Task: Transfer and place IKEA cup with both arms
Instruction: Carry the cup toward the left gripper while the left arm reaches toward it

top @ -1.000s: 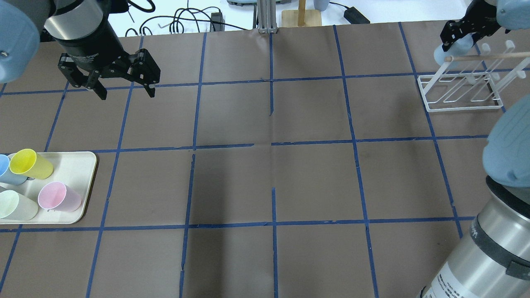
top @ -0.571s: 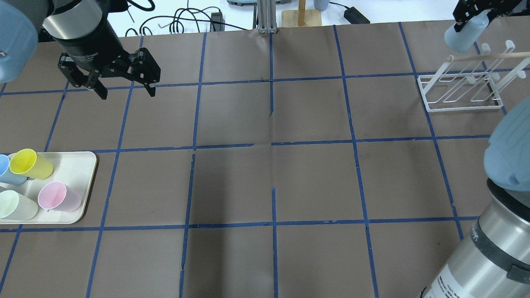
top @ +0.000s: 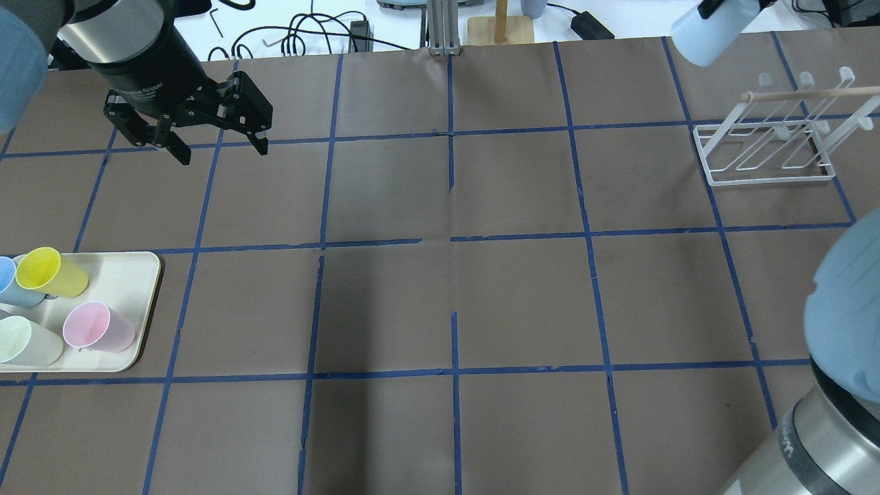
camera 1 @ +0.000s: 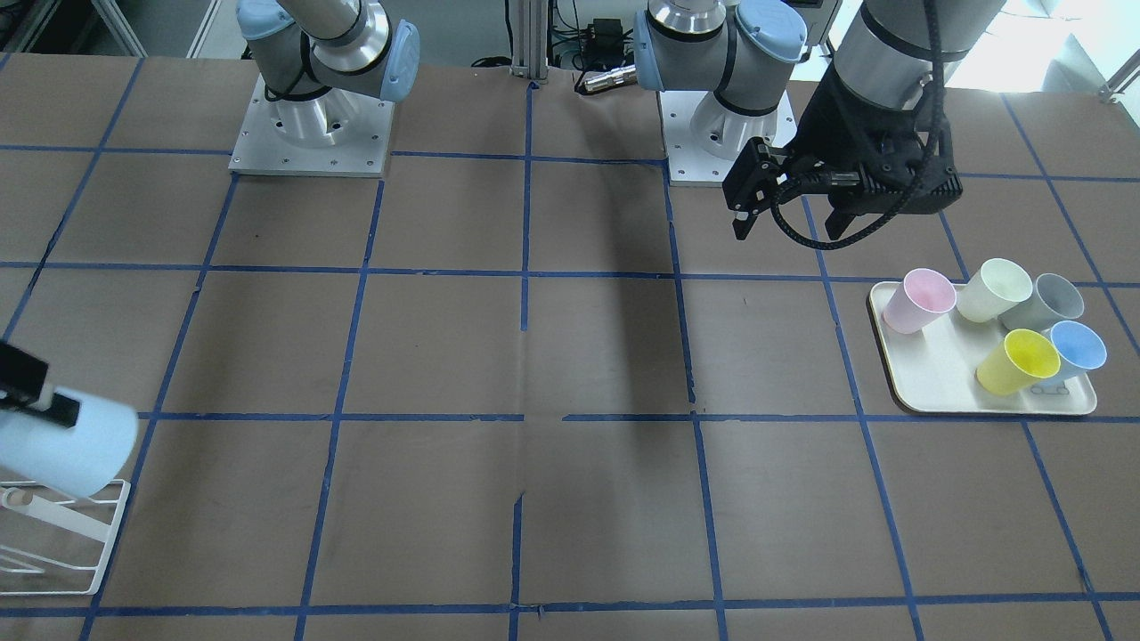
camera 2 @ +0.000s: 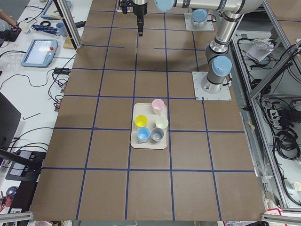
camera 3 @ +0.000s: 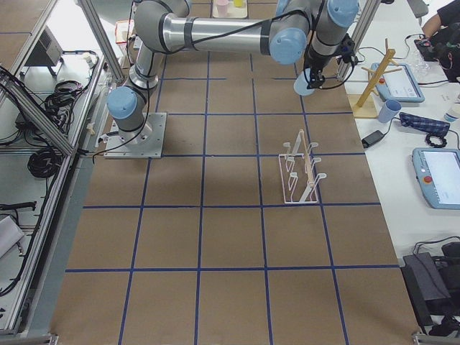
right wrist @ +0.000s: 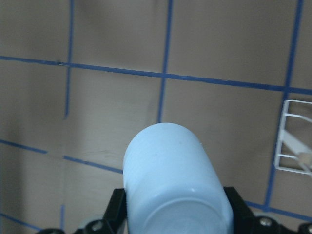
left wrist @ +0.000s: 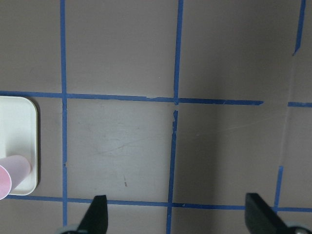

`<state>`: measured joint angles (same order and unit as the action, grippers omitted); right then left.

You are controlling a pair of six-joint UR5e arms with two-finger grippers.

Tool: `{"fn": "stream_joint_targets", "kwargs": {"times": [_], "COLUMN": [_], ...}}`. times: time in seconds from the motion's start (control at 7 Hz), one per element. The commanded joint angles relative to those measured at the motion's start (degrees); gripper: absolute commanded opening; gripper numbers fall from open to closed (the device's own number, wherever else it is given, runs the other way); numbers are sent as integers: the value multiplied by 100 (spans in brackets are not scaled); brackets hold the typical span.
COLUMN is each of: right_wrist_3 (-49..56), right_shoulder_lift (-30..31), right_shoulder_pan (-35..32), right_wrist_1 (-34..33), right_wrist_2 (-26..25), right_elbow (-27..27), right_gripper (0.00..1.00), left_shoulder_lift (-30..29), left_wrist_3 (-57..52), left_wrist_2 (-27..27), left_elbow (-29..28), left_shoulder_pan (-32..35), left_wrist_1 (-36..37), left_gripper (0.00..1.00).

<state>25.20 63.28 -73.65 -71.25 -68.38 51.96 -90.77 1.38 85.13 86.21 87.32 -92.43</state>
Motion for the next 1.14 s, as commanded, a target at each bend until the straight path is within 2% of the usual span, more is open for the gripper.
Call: {"fn": "stream_joint_targets", "kwargs": {"times": [0.0, 0.14, 0.29, 0.43, 0.71, 0.86, 1.0], "right_wrist_3": [-443, -733, -1188, -1585, -1843, -1861, -1939], "right_shoulder_lift": [673, 807, 869, 1105, 1850, 2176, 2501], "right_shoulder_pan": [-559, -884, -1096, -1212, -1239, -1239, -1239], "right_wrist_1": [963, 816, 223, -419, -942, -1274, -1669], "right_wrist_2": [661, -159, -750, -1104, -1038, -1020, -985], "right_elbow": [103, 296, 733, 1346, 2595, 3201, 3720], "right_gripper": [24, 19, 19, 19, 20, 20, 20], "left_shoulder_lift": [77, 138, 304, 410, 481, 481, 490], "left_wrist_3": [-42, -42, -59, -59, -59, -68, -59], "left_wrist_2": [-1264, -1863, -2382, -3353, -5121, -5364, -5349], "left_elbow": [36, 245, 439, 493, 624, 791, 1001], "left_shoulder_pan": [-424, -591, -637, -724, -926, -936, -945], "left_wrist_1": [-90, -91, -65, -30, 5, 136, 390], "left_gripper": [100, 100, 100, 100, 100, 100, 100]}}
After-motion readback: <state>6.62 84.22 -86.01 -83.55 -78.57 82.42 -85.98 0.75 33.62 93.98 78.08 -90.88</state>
